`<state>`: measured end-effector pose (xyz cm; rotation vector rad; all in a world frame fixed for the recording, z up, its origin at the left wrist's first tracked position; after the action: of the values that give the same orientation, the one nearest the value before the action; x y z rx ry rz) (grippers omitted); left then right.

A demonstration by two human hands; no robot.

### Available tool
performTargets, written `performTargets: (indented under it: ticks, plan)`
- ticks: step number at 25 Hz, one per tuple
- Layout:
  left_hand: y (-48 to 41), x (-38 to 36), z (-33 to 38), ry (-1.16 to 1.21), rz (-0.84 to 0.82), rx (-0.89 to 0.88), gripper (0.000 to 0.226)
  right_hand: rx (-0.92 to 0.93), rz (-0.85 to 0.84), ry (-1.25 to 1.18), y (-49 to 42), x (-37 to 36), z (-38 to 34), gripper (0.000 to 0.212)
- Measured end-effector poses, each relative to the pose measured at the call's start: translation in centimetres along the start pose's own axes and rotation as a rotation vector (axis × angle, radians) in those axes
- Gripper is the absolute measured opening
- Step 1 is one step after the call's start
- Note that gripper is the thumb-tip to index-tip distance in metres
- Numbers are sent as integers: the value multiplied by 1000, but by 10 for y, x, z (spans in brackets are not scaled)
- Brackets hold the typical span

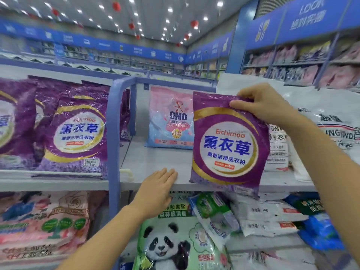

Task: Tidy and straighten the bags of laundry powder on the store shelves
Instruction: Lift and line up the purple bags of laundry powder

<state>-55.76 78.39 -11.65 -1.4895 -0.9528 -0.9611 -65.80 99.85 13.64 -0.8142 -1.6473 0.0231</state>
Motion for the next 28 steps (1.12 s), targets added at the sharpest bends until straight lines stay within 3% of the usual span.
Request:
performTargets:
  ticks: [6,11,13,16,22,25,28]
  plan:
    - [1,8,1,92,56,73,76,13,252,395,-34,-14,19,32]
    - [-9,30,9,646,103,395,61,37,250,357,-39,-46,36,35]
    - [-22,36,5,899,182,527,66,62,270,402,-40,-45,36,37]
    - [-56,41,6,1214,151,406,85,111,292,447,-40,-45,35,37]
    - [-86,27,22,1408,87,277,74,8,277,510,-35,-35,37,39]
    - [-83,31,26,1460,58,310,61,-39,399,376,-26,-40,46,40]
    - [-70,41,32,1496,78,328,54,-145,578,-102,18,-52,54,49]
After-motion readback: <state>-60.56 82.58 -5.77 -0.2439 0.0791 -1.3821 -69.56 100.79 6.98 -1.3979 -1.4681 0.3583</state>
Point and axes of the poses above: each hand's wrist, its own y-axis away from the middle knuckle, its own x-axis out of the back of the hand, z = x × y, the point moved 1 cm from there along -y, towards the middle knuckle, and after that the axes turned 8 degrees about -z, right-handed, at the moved point
